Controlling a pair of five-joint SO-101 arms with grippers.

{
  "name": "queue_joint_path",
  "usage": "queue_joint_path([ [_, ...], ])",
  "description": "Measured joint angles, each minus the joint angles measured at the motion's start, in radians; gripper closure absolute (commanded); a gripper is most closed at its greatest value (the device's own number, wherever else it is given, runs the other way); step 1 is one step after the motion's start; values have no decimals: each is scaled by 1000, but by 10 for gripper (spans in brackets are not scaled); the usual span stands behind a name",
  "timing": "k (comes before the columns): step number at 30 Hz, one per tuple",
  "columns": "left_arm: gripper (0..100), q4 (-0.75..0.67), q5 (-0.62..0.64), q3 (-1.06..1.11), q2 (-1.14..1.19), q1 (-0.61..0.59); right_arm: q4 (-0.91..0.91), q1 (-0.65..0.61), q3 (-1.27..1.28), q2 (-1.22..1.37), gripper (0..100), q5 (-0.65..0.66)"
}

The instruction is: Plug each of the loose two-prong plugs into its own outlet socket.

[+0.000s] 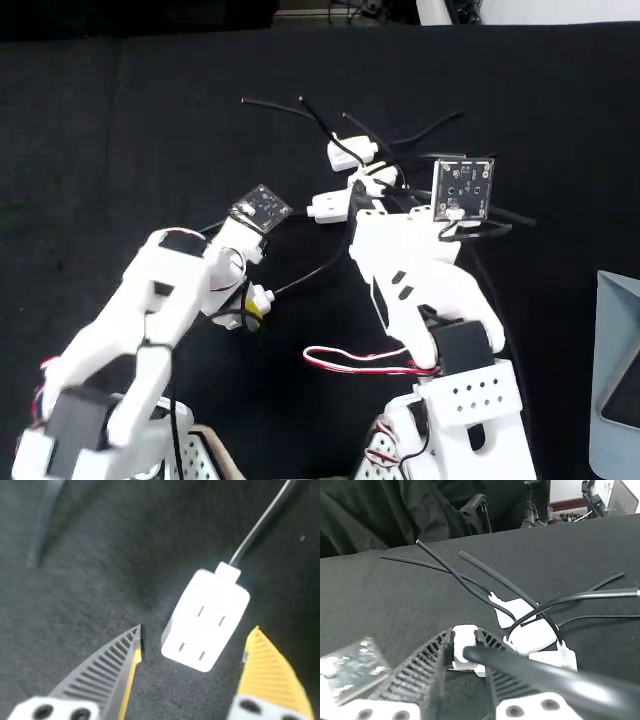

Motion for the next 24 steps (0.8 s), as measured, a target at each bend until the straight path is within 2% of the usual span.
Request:
queue_joint_path([
  [5,906,-8,-3,-60,160,34,0,0,0,0,987,0],
  [11,976,12,17,-77,169,41,0,0,0,0,987,0],
  [13,971,41,20,-77,153,40,0,0,0,0,987,0],
  [17,972,114,26,-51,32,40,0,0,0,0,987,0],
  [24,972,249,29,17,-310,8,0,0,0,0,987,0],
])
